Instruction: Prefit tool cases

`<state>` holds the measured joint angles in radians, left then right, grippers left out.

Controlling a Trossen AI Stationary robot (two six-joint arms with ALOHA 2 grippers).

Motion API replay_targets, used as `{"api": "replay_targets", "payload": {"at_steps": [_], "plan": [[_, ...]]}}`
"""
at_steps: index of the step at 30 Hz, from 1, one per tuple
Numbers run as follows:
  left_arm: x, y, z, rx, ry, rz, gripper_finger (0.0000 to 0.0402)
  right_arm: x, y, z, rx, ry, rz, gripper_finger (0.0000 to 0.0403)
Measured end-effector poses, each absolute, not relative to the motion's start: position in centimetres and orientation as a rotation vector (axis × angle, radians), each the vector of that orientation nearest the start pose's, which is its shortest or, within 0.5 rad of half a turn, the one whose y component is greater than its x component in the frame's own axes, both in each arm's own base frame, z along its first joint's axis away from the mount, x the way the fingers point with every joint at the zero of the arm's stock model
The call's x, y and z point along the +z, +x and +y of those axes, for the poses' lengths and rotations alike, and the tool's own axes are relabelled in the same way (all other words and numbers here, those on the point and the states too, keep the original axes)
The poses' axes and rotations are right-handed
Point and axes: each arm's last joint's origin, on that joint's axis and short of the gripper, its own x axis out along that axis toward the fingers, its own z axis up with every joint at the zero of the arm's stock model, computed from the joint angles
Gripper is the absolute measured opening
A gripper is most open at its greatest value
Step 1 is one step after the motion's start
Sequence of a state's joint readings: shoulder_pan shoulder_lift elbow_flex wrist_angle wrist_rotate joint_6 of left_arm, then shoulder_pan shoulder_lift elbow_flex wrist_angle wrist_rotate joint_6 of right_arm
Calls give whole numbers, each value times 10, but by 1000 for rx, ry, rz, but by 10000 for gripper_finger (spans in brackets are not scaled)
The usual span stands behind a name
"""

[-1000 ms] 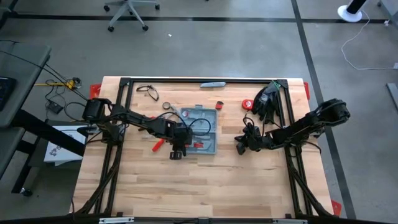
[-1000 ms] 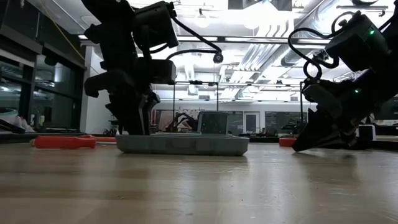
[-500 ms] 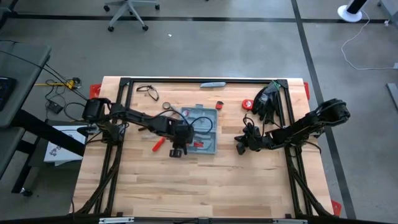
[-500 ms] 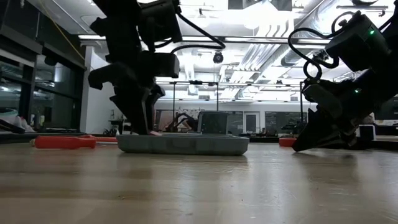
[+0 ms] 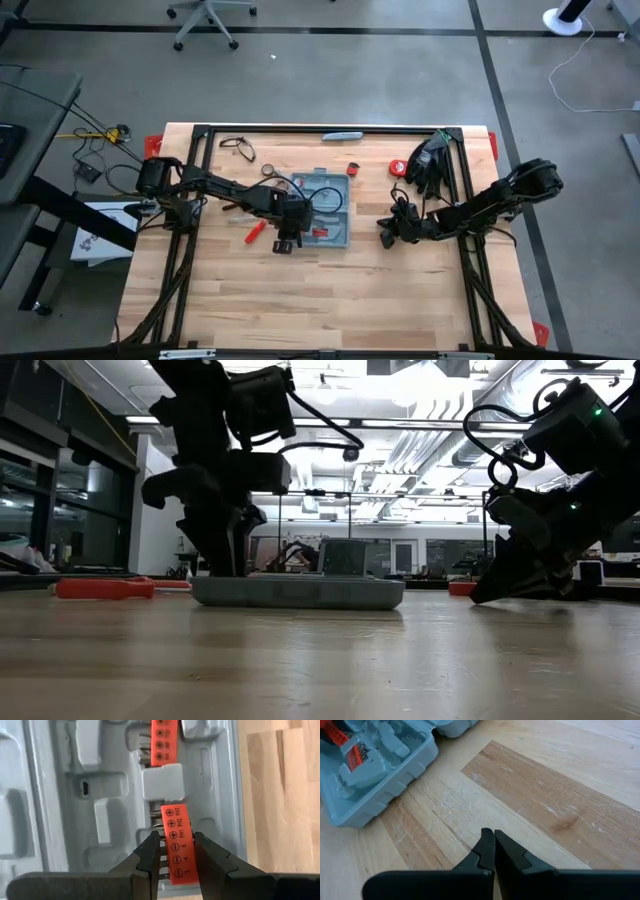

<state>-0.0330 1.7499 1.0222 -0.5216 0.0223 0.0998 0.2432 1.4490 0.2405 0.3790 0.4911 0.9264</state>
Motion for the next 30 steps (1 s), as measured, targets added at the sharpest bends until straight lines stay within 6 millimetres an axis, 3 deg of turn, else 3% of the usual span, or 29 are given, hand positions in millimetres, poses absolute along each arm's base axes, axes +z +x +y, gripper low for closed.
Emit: {"api": "replay_targets", "payload": {"at_steps": [14,22,30], "plan": [[145,326,-11,-97,81,1233,81,89,192,33,-562,577,596,0],[144,326,-11,-84,85,1234,158,89,192,33,-562,576,596,0],[144,327,-10,-47,90,1231,164,99,200,35,-493,562,490,0]]}}
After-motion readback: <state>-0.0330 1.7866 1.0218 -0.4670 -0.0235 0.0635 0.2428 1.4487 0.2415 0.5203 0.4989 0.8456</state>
